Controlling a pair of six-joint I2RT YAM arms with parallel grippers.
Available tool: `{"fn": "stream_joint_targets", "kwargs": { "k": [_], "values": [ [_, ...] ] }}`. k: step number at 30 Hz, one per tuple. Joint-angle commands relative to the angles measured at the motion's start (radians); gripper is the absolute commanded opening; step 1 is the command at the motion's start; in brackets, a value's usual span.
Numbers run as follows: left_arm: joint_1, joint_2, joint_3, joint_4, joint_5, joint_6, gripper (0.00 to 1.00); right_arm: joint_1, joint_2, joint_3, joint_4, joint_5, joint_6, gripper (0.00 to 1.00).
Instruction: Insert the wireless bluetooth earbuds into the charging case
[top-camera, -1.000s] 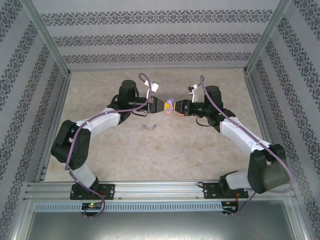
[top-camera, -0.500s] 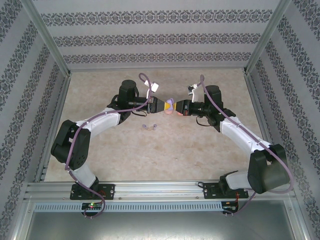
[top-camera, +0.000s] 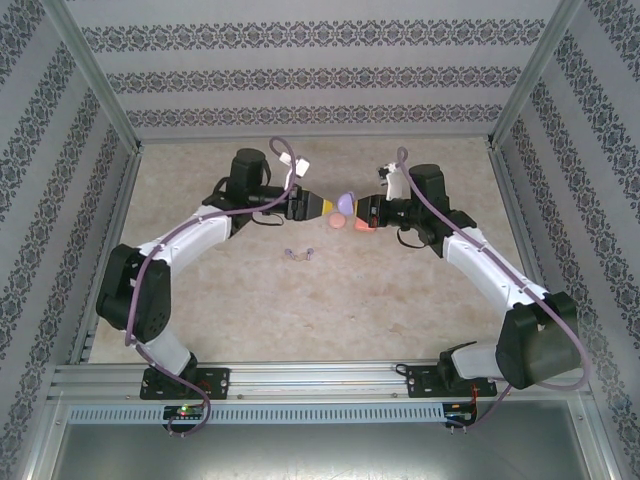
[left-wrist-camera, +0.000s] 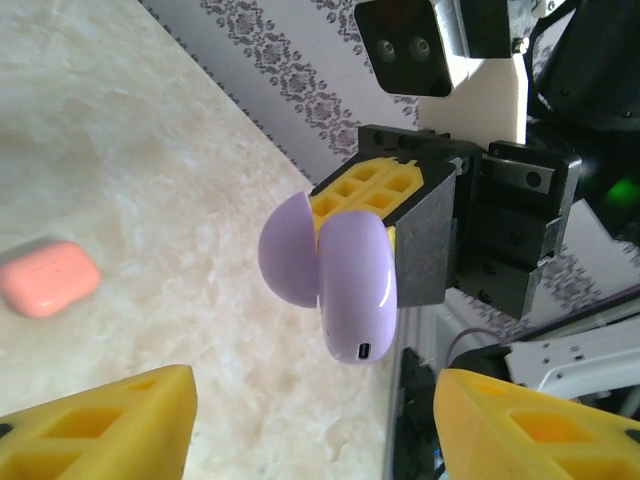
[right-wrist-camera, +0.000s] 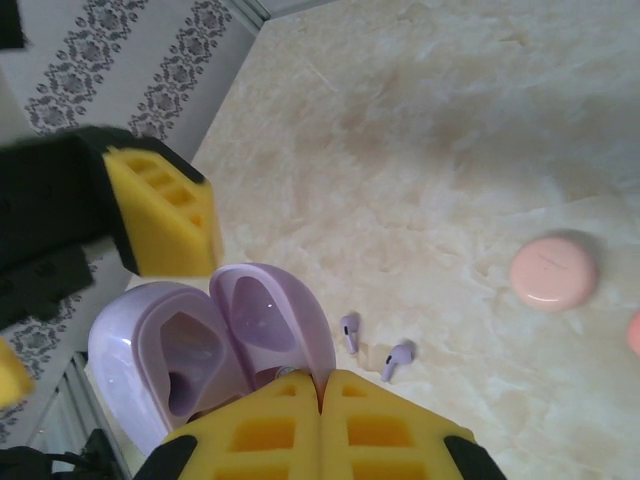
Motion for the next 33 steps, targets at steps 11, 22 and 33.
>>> {"fn": "stream_joint_targets", "kwargs": {
  "k": [11,22,33],
  "values": [
    [0.026,0.083,0.355,-0.804,-0.03,0.562,0.7,0.133,0.116,0.226,-0.322,0.264,-0.466,0.0],
    [0.029,0.18,0.428,-1.002,-0.085,0.717,0.67,0.175,0.166,0.263,-0.366,0.293,-0.533,0.0],
    [0.03,0.219,0.437,-0.971,0.028,0.7,0.63,0.207,0.173,0.301,-0.358,0.248,-0.512,0.0]
  ]
}}
